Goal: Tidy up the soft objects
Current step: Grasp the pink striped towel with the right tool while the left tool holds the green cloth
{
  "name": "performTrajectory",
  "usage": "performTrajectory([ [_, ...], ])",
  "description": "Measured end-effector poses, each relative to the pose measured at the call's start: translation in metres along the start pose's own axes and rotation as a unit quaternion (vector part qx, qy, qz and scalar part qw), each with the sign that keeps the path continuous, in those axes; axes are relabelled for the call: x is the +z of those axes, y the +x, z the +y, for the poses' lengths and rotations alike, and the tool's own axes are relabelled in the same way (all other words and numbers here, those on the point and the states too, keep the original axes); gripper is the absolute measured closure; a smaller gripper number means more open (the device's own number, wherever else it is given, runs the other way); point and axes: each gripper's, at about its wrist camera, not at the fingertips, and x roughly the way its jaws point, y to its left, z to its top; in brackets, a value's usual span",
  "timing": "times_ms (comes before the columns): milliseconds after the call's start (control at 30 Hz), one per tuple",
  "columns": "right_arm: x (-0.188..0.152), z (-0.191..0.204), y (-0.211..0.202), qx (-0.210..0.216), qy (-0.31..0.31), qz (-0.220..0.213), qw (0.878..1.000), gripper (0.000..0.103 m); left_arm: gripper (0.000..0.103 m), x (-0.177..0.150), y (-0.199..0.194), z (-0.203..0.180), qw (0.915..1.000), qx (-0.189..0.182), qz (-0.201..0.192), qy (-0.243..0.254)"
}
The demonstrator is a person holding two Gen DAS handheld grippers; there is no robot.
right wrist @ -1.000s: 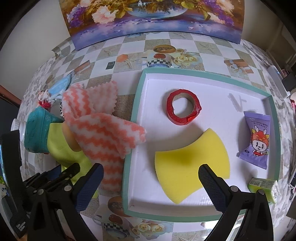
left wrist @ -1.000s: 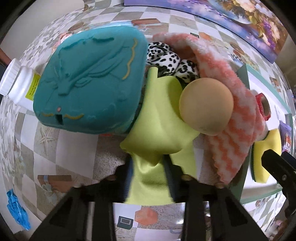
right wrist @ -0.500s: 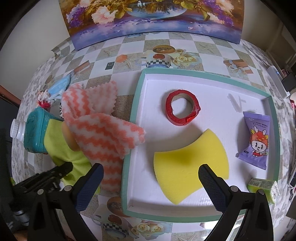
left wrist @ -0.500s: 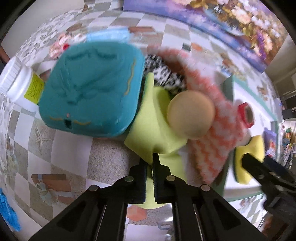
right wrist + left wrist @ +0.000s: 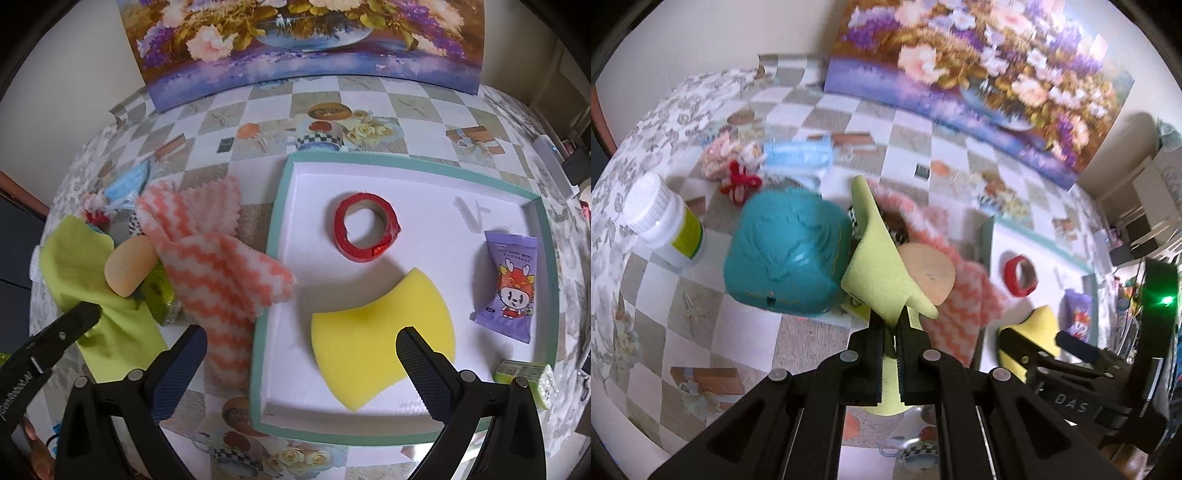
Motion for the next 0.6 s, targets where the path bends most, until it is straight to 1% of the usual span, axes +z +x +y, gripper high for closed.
performTrajectory([
  [300,0.004,0.011,-0.015,0.043,-0.013,-0.035,0.998,0.0,0.097,0.01,-0.022,0.001,0.999,-0.014,-0.041,-0.009],
  [433,0.003,0.02,-0.014,0.032,-0.027,-0.036,0.998,0.0,0.097,0.014,-0.032,0.007,0.9978,-0.019,-0.059,-0.022],
  [533,0.003,0.023,-0.013,0.028,-0.034,-0.038,0.998,0.0,0.097,0.016,-0.038,0.01,0.997,-0.011,-0.071,-0.027],
  [600,0.004,0.026,-0.013,0.024,-0.039,-0.04,0.998,0.0,0.097,0.017,-0.041,0.013,0.9965,-0.012,-0.076,-0.033],
])
